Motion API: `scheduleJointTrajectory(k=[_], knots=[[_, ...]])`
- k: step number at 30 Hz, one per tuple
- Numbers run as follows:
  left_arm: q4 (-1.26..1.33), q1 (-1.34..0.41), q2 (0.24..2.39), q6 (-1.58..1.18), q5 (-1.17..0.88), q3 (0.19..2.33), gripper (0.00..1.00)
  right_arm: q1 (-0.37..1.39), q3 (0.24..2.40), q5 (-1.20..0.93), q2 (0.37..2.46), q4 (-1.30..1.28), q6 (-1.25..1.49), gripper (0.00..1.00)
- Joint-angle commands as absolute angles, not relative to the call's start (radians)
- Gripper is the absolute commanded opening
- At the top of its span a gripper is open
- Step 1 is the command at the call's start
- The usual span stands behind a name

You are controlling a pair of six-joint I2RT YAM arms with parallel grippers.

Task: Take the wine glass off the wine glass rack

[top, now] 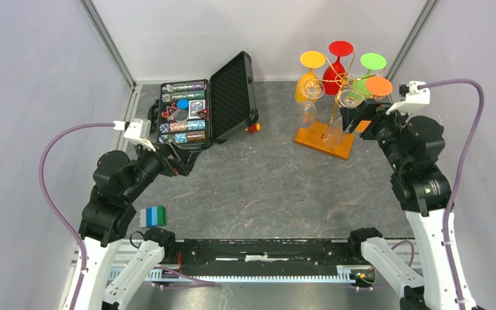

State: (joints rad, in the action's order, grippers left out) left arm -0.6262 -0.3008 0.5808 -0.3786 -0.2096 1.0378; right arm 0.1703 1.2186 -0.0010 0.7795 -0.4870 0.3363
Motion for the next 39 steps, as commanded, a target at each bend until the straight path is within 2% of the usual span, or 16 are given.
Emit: scheduleJointTrajectory(k=[1,6,11,15,23,29,35,39], knots=[[-0.554,-0.302,0.560,-0.383,-0.107,1.012,1.00,0.175,1.305,0.006,0.821,-0.557,0.323,0.98],[-0.490,-0.302,0.533,-0.363,-0.097,0.971,1.00,0.174,1.381,0.042,0.882,-0.653,0.395,0.98],[-0.492,-0.301,0.568,-0.291,-0.211,0.976,1.00,0.174,1.411,-0.045,0.954,-0.591,0.454,0.94],[-0.479,-0.302,0.577,-0.302,-0.193,0.971,1.00,0.173,1.412,-0.068,0.978,-0.579,0.552,0.91],[-0.478,-0.302,0.593,-0.302,-0.223,0.962,1.00,0.171,1.314,0.151,0.917,-0.591,0.635,0.85],[-0.472,-0.302,0.592,-0.299,-0.182,0.939,1.00,0.167,1.276,0.220,0.931,-0.580,0.641,0.84],[-0.447,-0.301,0.610,-0.300,-0.075,0.932,1.00,0.117,1.307,0.224,1.006,-0.555,0.690,0.73],[-0.488,-0.302,0.620,-0.316,-0.004,0.941,1.00,0.066,1.233,0.186,0.980,-0.514,0.755,0.68]])
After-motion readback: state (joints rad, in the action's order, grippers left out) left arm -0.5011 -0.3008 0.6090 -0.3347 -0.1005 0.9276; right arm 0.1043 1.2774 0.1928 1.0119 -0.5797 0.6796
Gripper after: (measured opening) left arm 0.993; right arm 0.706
